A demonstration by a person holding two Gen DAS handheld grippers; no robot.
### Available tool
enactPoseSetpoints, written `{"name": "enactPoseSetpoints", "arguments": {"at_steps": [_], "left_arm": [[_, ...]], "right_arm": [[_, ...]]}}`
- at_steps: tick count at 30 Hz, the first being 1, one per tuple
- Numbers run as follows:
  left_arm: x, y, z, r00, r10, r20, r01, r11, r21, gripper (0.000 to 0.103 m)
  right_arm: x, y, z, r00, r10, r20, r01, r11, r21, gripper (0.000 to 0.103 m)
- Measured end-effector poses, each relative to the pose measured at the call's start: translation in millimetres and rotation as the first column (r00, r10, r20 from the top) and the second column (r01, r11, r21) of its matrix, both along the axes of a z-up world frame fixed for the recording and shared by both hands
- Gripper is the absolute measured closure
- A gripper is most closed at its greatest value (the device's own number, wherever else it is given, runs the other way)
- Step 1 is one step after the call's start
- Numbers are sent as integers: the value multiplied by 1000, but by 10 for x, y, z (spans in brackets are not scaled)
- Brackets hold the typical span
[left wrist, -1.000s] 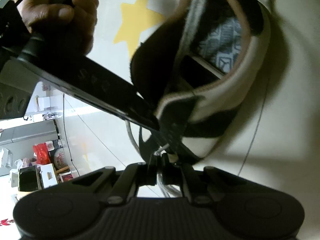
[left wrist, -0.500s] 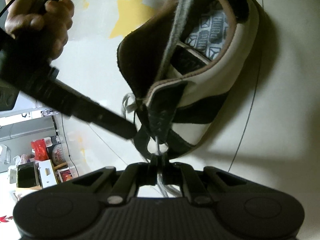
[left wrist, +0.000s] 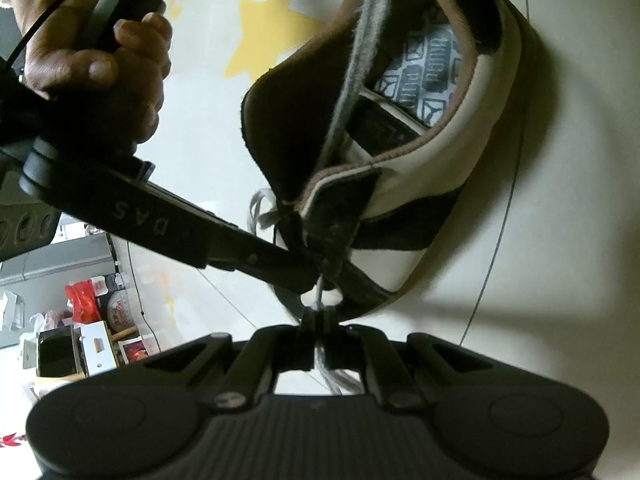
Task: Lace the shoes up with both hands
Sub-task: 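Insert the lace tip into an eyelet with the right gripper while the left holds the shoe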
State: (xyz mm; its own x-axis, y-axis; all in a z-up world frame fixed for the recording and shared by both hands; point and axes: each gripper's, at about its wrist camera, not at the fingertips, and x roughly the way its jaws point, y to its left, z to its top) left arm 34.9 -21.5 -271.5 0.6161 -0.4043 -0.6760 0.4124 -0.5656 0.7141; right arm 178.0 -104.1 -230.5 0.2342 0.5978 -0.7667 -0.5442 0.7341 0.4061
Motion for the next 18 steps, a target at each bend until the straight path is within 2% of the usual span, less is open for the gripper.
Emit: {"name": "enactPoseSetpoints", "arguments": {"at_steps": [18], "left_arm": [[365,167,52,1000,-18,2,18,999,-33,98]], "right_arm": [[-68,-3,53,999,26,37,-24,999,-40,90]]}}
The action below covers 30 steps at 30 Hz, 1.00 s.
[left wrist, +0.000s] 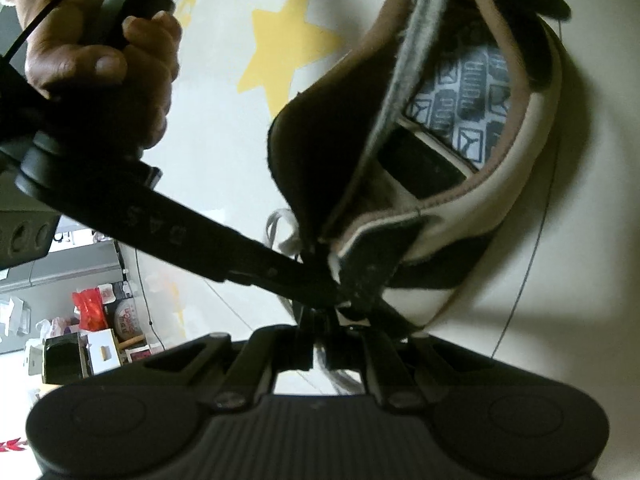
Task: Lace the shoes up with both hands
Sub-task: 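Insert the lace tip into an eyelet with the right gripper while the left holds the shoe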
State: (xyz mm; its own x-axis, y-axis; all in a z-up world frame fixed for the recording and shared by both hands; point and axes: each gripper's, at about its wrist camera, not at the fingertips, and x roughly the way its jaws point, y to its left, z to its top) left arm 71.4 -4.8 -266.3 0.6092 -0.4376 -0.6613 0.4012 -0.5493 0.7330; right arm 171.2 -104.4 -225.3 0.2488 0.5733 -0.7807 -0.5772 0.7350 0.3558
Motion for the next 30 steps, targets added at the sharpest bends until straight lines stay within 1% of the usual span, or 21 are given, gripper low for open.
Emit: {"name": "enactPoseSetpoints", "arguments": {"at_steps": [12,19,25,28,29,30], "left_arm": [[398,414,166,999,31,-26,-32,999,-11,97],[626,661,245,999,38,-27,-38,999,-10,97],[828,921,328,999,37,-25,-38,999,-13,97],[670,976,212,999,36,-21,-36,999,-7,97],[603,526,321,999,33,-22,-33,999,-3,97],[557,242,405,999,34,-24,-34,999,-1,97]], "right_arm": [[6,-29,-9,1000,-13,17,13,1000,-1,90],[-15,33,-47,1000,9,17,-9,1000,-16,90],[1,7,-49,1000,-2,14,2,1000,-19,90],[-7,39,-49,1000,4,17,-3,1000,-23,90],[-17,54,-47,1000,8,19,-7,1000,-26,90],[-24,67,-44,1000,10,21,-10,1000,-28,90]]}}
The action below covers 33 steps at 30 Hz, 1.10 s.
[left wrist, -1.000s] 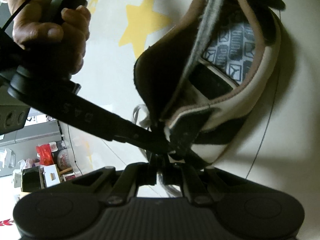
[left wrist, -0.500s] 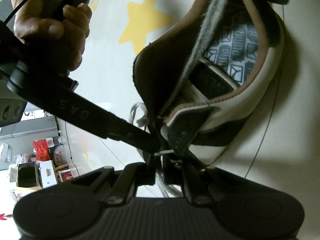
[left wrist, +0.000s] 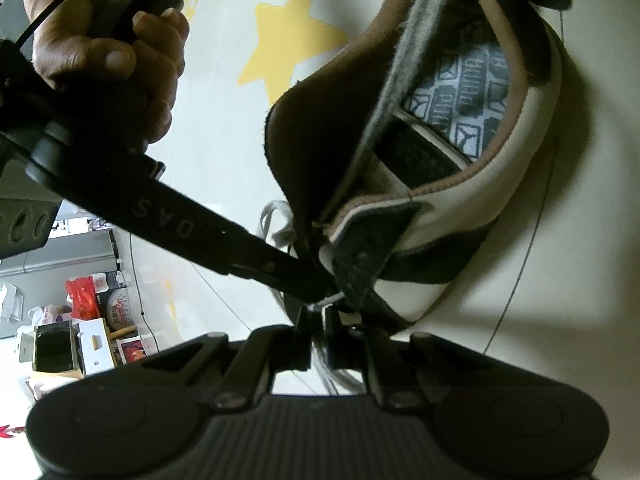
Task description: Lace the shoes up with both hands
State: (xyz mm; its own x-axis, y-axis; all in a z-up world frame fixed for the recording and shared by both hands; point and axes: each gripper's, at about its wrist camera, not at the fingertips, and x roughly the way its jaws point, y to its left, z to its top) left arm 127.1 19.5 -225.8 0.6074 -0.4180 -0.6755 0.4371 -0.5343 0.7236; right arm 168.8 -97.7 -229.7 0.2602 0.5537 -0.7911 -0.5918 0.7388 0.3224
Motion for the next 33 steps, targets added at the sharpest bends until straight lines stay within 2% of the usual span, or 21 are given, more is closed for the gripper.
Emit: {"name": "enactPoseSetpoints", "arguments": {"at_steps": [1,5,12,16,21,25,33], "left_arm": [[-33,-47,22,1000,2,-3,-2,1000,-1,97],[-11,-280,-193,1000,-3,-3,3,1000,11,97],[113,-359,-250,1000,-17,5,17,1000,13,97],[131,-394,-268,1000,-9,4,9,1000,11,97],[176,-459,-217,1000,-3,-3,3,1000,0,97],[134,-553,-254,1000,4,-12,-4,1000,-3,98],[158,-676,-325,1000,28,-14,-28,999,-16,100]], "right_arm": [[-3,9,3,1000,2,1,-2,1000,1,90],[-21,60,8,1000,21,11,-20,1000,-12,90],[-52,-98,59,1000,-10,12,11,1000,-23,89],[-122,-124,65,1000,5,1,-5,1000,-20,89],[-195,-9,81,996,85,32,-83,995,-48,88],[-237,60,108,984,165,68,-157,982,-104,88],[-317,255,128,941,319,113,-285,927,-244,88]]}}
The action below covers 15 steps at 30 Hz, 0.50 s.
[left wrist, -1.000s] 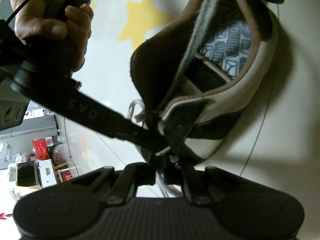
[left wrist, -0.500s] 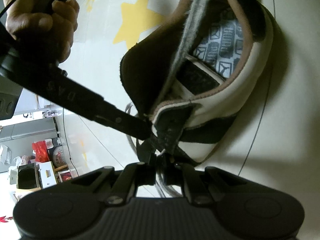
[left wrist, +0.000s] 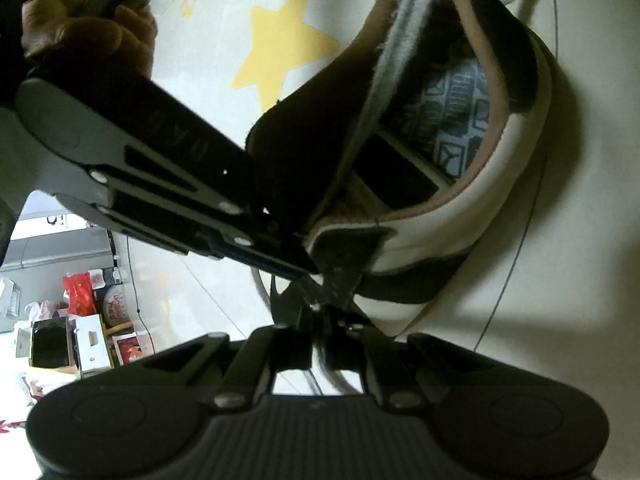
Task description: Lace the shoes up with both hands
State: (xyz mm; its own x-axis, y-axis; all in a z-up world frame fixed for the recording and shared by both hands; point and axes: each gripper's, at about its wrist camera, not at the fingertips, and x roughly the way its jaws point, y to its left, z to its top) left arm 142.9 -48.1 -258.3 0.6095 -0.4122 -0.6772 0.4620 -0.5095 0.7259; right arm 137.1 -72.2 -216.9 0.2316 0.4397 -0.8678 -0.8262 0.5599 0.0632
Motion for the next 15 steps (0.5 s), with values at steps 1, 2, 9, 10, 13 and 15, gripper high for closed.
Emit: {"name": "enactPoseSetpoints", "arguments": {"at_steps": [1,2,9,10,13,15], "left_arm": [[-20,3,-15,1000,4,-1,-5,1000,-4,100],[-14,-6,-32,1000,7,-2,-7,1000,-7,100],[-89,20,-187,1000,15,-10,-16,1000,-17,101],[-96,15,-196,1000,18,-11,-18,1000,-19,101],[-165,24,-221,1000,24,-10,-24,999,-23,101],[-193,38,-207,999,32,-18,-33,999,-33,101]], "right_arm": [[-2,18,6,1000,15,3,-15,1000,-14,88],[-1,35,4,1000,25,3,-25,999,-23,88],[-23,138,-123,999,42,9,-41,998,-55,87],[-18,147,-148,999,34,10,-33,998,-51,87],[-1,140,-180,1000,-13,15,14,1000,-15,89],[17,92,-167,998,-55,5,55,998,23,89]]}}
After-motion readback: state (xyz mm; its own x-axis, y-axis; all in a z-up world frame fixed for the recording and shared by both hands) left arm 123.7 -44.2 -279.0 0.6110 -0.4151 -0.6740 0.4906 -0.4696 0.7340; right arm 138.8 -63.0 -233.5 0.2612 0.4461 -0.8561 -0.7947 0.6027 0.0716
